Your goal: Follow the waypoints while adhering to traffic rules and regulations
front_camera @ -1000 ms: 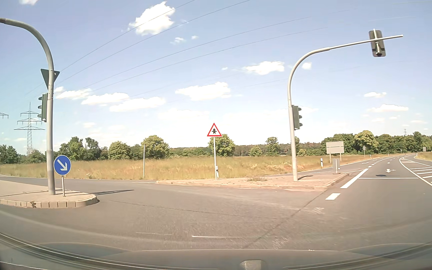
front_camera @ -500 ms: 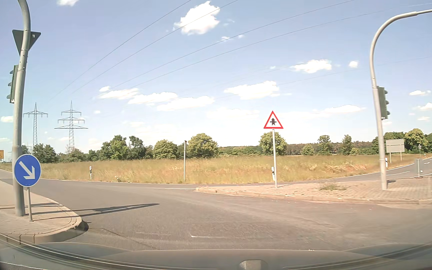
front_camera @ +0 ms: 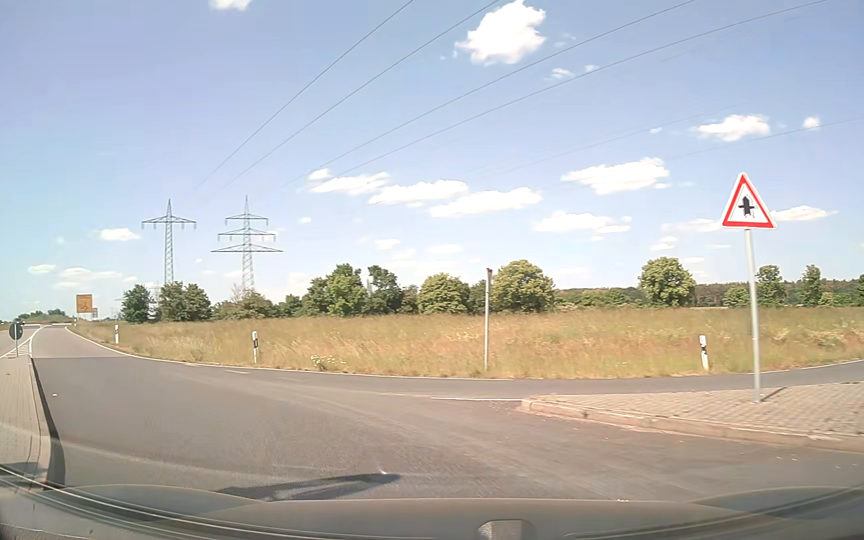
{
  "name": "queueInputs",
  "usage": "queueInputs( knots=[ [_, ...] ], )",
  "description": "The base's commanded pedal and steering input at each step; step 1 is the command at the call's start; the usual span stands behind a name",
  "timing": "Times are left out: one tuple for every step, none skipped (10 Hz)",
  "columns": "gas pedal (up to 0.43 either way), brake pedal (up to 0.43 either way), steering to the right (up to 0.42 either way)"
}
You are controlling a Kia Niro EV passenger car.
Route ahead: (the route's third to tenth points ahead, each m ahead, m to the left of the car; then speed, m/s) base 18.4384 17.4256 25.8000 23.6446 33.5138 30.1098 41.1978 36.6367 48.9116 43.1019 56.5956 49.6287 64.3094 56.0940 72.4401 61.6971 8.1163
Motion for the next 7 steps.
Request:
queueInputs(
  knots=[
    [0.039,0.03,-0.237],
    [0.039,0.03,-0.239],
    [0.047,0.03,-0.239],
    [0.047,0.03,-0.24],
    [0.047,0.03,-0.239],
    [0.047,0.03,-0.24],
    [0.067,0.03,-0.239]
  ],
)
